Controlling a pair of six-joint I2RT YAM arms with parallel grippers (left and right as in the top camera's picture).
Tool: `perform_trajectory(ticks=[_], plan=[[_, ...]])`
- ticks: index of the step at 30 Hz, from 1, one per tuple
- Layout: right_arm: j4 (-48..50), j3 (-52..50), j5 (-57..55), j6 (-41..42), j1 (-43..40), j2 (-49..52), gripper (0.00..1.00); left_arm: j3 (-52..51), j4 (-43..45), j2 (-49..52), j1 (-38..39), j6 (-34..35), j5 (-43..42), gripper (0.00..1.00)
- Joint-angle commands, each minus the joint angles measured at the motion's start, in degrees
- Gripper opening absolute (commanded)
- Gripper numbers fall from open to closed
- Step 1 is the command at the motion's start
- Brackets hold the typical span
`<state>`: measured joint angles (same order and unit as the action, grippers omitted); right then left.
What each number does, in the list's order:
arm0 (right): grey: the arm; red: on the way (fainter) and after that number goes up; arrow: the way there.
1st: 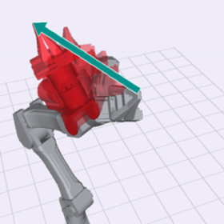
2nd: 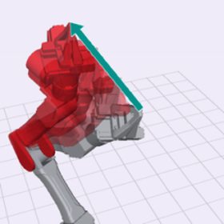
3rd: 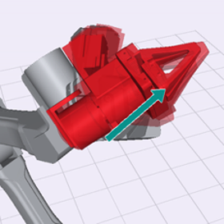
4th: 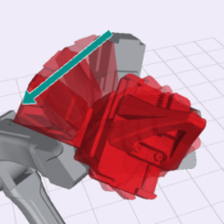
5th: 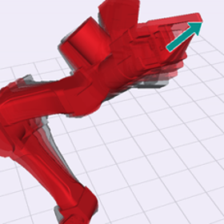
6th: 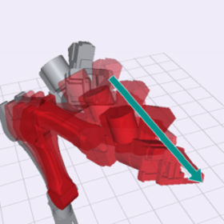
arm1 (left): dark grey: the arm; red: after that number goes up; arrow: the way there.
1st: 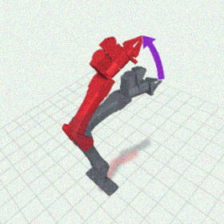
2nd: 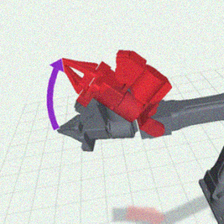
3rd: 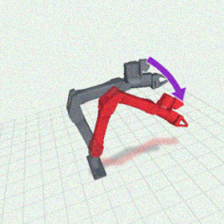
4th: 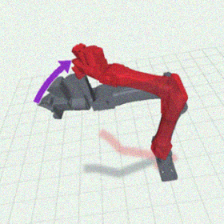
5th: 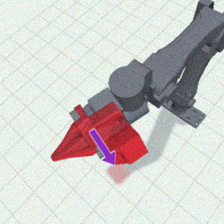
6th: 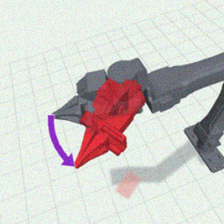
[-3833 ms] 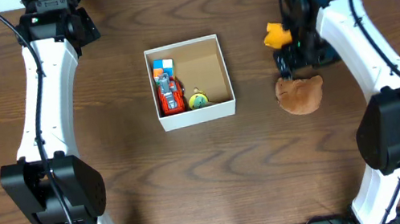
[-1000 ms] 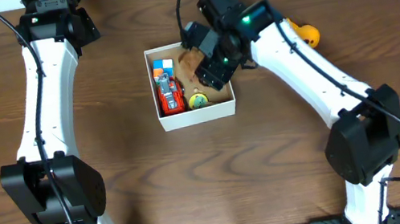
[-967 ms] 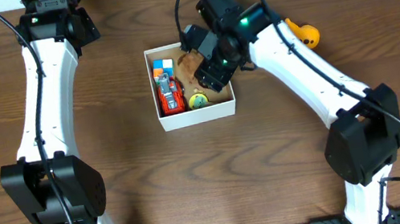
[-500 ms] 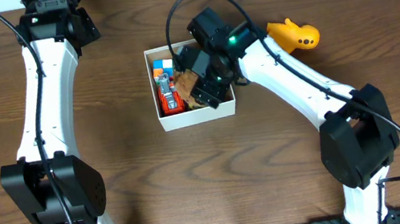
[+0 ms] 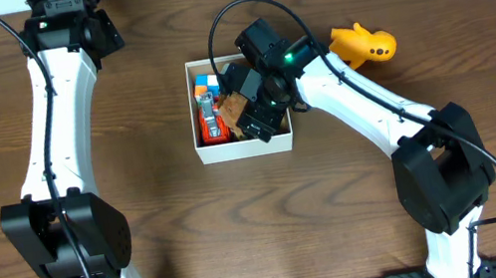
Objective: Pack container
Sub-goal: 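Carry the plush bear with the right gripper into the box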
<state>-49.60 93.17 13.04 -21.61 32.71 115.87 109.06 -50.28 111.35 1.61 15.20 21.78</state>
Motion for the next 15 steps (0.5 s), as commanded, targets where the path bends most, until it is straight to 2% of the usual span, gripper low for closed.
perform_trajectory(ticks=[1, 15], plan=[[0.4, -0.3, 0.3, -0.3, 0.2, 0.5, 0.94, 0.3, 0.0, -0.2, 0.0, 0.1, 0.1, 0.98], [0.5, -0.3, 0.3, -0.3, 0.2, 0.5, 0.98, 0.3, 0.0, -0.2, 0.0, 0.1, 0.1, 0.98]])
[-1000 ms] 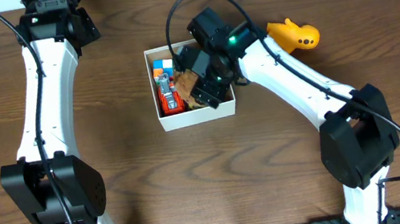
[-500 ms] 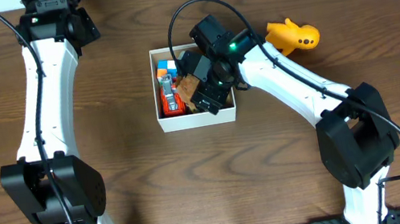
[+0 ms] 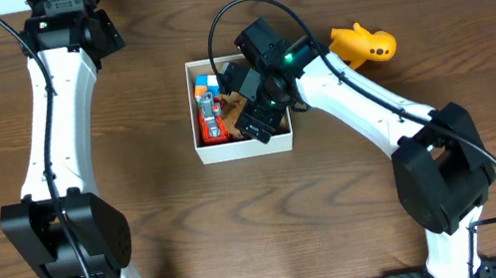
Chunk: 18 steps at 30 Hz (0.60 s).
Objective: Pack container
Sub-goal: 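Carry the plush bear with the right gripper into the box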
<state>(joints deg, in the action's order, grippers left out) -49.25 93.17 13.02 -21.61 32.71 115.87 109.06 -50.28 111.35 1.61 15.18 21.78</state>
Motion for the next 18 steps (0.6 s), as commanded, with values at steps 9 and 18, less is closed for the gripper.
perform_trajectory(ticks=[9, 18], plan=[[0.1, 2.4, 0.3, -0.3, -1.0, 0.5, 0.91, 0.3, 0.0, -0.2, 0.0, 0.1, 0.1, 0.98], [-2.0, 7.6, 0.3, -0.3, -1.5, 0.2, 0.93, 0.3, 0.0, -0.2, 0.0, 0.1, 0.1, 0.98]])
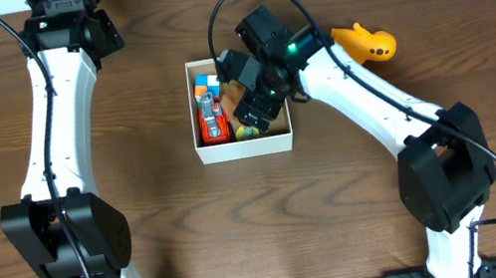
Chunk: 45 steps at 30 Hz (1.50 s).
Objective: Pack container
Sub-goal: 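Carry the plush bear with the right gripper into the box, then lower the bear into the box and open the right gripper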
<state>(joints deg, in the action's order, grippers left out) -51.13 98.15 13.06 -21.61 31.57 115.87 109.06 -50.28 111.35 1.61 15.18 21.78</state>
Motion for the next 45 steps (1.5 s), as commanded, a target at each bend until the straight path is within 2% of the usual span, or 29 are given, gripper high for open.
perform_trajectory(ticks=[1, 5, 7, 10, 12, 14, 17, 22, 26, 40, 45], plan=[[0.0, 3.2, 0.2, -0.3, -0.4, 0.2, 0.94, 0.3, 0.0, -0.2, 0.0, 0.1, 0.1, 0.98], [0.7, 4.7, -3.4, -0.3, -1.0, 0.1, 0.94, 0.3, 0.0, -0.2, 0.0, 0.1, 0.1, 0.98], [1.1, 4.7, -6.1, -0.3, -1.3, 0.1, 0.89, 0.3, 0.0, -0.2, 0.0, 0.1, 0.1, 0.98], [1.7, 4.6, -7.3, -0.3, -1.6, 0.2, 0.69, 0.3, 0.0, -0.2, 0.0, 0.1, 0.1, 0.98], [2.7, 4.6, -7.3, -0.3, -1.8, 0.3, 0.46, 0.3, 0.0, -0.2, 0.0, 0.1, 0.1, 0.98], [4.2, 4.5, -7.3, -0.3, -2.1, 0.3, 0.34, 0.3, 0.0, -0.2, 0.0, 0.1, 0.1, 0.98], [6.6, 4.4, -7.3, -0.3, -2.4, 0.5, 0.34, 0.3, 0.0, -0.2, 0.0, 0.1, 0.1, 0.98], [8.9, 4.3, -7.2, -0.3, -2.8, 2.4, 0.19, 0.3, 0.0, -0.2, 0.0, 0.1, 0.1, 0.98], [9.0, 4.3, -7.2, -0.3, -2.7, 4.7, 0.14, 0.3, 0.0, -0.2, 0.0, 0.1, 0.1, 0.98], [8.9, 4.3, -6.4, -0.3, -2.7, 8.2, 0.12, 0.3, 0.0, -0.2, 0.0, 0.1, 0.1, 0.98], [5.4, 4.3, 0.6, -0.3, -2.7, 8.1, 0.12, 0.3, 0.0, -0.2, 0.0, 0.1, 0.1, 0.98]])
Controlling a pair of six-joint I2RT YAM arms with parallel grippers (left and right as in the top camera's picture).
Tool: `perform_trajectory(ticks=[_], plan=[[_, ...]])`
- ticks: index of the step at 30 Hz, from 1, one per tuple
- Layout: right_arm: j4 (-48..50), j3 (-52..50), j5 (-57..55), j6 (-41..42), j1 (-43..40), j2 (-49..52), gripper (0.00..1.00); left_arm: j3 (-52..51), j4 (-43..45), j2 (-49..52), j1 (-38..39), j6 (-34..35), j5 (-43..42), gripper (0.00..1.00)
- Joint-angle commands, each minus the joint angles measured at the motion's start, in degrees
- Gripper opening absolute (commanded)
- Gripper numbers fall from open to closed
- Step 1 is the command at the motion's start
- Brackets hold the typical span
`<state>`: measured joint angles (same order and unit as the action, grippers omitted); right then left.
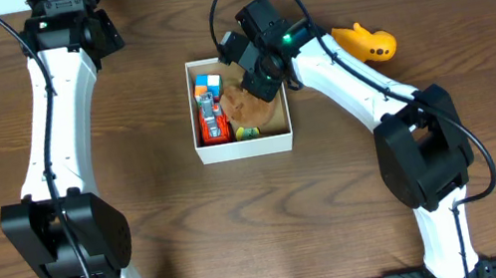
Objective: Pack container
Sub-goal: 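Lower the bear into the box and open the right gripper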
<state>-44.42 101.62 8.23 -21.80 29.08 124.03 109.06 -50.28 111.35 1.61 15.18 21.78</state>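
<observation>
The white container [246, 149] sits mid-table. It holds a coloured cube [207, 86], a red toy car [213, 123], a brown soft item [252, 109] and a small yellow-green piece [247, 132]. My right gripper [256, 81] hovers over the container's back right corner, just above the brown item. It looks open, with nothing held. An orange-yellow toy [365, 42] lies on the table to the right of the container, behind the right arm. My left arm [55, 101] reaches to the far left edge, where its fingers are cut off by the frame.
The dark wooden table [273, 226] carries nothing else. The right arm's cable loops above the container's back edge. The two arm bases stand at the near edge.
The right gripper has moved back from low inside the container to above its back right corner. The brown item now lies uncovered in the container. The left arm has not moved.
At first the right gripper held the brown item over the container's right half. It then sat lower in the container with the item, still over it a moment later. Now the item rests inside and the gripper stands clear of it.
</observation>
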Motion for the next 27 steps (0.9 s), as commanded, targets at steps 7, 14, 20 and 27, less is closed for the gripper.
perform_trajectory(ticks=[7, 14, 20, 27], plan=[[-8.6, 1.2, 8.5, -0.1, -0.3, -0.1, 0.09, 0.3, 0.0, -0.2, 0.0, 0.1, 0.1, 0.98], [-12.9, 5.4, 8.5, -1.9, -0.4, -0.5, 0.01, 0.3, 0.0, -0.2, 0.0, 0.1, 0.1, 0.98], [-20.0, 12.3, 8.5, -3.2, -1.6, -0.7, 0.01, 0.3, 0.0, -0.2, 0.0, 0.1, 0.1, 0.98], [-21.2, 13.7, 8.6, -3.1, -4.0, -0.7, 0.01, 0.3, 0.0, -0.2, 0.0, 0.1, 0.1, 0.98]])
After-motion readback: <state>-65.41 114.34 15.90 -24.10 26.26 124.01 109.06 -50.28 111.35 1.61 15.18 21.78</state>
